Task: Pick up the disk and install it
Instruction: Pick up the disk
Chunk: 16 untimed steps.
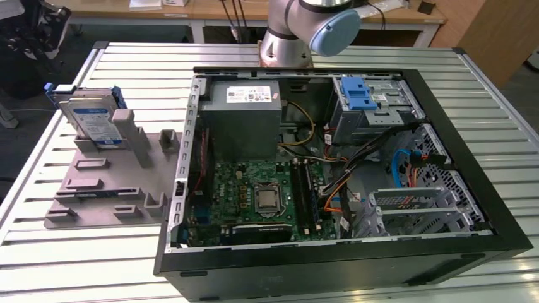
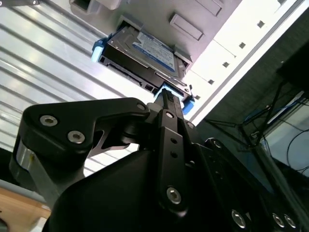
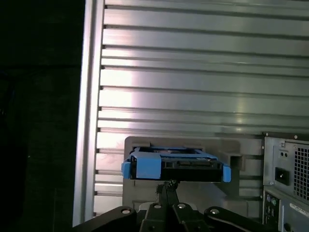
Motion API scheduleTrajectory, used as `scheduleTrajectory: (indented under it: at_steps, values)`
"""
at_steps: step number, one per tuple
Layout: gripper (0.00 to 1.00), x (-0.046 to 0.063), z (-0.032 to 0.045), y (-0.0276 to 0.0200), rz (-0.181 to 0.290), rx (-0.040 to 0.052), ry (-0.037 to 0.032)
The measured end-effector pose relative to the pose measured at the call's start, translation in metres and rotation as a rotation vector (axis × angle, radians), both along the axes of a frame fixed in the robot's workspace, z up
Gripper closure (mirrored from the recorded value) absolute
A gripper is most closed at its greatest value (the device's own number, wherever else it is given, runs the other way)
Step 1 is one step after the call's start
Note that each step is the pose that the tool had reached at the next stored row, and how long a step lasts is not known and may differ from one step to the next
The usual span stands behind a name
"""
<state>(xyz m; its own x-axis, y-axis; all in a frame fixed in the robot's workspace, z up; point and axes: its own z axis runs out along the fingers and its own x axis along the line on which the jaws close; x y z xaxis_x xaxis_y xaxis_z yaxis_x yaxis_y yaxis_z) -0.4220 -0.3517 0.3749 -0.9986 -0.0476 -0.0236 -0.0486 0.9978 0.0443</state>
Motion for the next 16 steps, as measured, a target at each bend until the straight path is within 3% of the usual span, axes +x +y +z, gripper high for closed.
scheduleTrajectory:
  at_steps: [16]
  values:
    - [0.89, -0.0008, -0.0002, 0.0, 0.261, -0.001, 0.0001]
